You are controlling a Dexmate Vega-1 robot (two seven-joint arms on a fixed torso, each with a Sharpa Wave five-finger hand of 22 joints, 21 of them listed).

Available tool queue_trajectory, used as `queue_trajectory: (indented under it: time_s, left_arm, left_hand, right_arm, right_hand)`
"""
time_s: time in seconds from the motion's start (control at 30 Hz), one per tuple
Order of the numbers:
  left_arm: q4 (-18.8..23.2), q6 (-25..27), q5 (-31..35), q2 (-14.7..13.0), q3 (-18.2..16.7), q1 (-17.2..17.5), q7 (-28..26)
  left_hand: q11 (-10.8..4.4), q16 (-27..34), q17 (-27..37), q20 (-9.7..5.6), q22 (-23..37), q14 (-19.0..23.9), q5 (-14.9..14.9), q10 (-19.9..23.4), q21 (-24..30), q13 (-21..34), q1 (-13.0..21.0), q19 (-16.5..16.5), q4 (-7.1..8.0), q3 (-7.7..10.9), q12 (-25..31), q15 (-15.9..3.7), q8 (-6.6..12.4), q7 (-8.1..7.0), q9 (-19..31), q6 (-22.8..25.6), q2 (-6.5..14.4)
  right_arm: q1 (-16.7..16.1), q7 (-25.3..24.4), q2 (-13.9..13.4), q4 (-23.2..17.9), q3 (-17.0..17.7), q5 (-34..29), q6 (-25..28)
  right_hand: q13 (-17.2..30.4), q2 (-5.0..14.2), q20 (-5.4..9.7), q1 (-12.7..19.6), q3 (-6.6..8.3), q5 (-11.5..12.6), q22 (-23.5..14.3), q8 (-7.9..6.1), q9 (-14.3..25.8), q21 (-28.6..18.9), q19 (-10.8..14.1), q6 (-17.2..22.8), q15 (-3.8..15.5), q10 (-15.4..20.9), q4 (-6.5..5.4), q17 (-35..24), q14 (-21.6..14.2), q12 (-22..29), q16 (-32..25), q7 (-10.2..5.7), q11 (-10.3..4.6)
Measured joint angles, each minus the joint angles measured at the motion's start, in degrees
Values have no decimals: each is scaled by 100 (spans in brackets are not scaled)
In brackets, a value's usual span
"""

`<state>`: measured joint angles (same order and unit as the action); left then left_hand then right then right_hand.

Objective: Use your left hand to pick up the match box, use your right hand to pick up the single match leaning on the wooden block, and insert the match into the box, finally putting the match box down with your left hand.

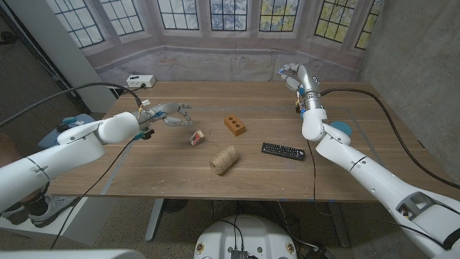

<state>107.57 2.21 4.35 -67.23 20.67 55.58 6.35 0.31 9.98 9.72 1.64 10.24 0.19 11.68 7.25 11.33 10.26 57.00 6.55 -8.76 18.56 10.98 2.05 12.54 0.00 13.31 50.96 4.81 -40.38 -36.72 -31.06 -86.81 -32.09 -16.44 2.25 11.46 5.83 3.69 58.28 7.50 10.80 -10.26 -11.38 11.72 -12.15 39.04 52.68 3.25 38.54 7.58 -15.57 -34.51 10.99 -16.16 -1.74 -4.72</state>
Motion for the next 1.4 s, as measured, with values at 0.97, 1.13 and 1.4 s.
queue_trajectory:
  time_s: [0.97,1.13,1.4]
  left_arm:
    - [-132,83,-27,78,62,-70,-74]
    - [-209,75,-57,187,78,-121,-79]
    - [-362,-76,-300,393,63,-159,-179]
  left_hand:
    - [21,0,0,0,0,1,-47,22,0,0,-432,-63,205,-146,23,0,-170,-168,15,-660,111]
    - [87,22,0,42,0,-53,-47,23,0,0,-712,-105,337,-224,27,54,-217,-228,15,-1052,183]
    - [155,22,30,81,34,-65,-67,12,12,29,-1165,-125,510,-317,27,141,-300,-263,-28,-1935,318]
  right_arm:
    - [-80,54,113,177,277,752,-413]
    - [-115,113,105,130,319,883,-434]
    - [-251,293,48,-64,451,1166,-434]
  right_hand:
    - [0,61,2,-263,-96,-41,0,46,-27,0,-147,-367,-27,-185,-97,1,221,0,0,-6,81]
    - [0,77,-19,-424,-142,-45,0,106,-27,35,-206,-631,-31,-323,-143,1,321,-41,38,-14,132]
    - [0,110,-17,-697,-221,-45,0,106,-27,35,-393,-1130,-49,-598,-222,15,627,-63,167,-106,146]
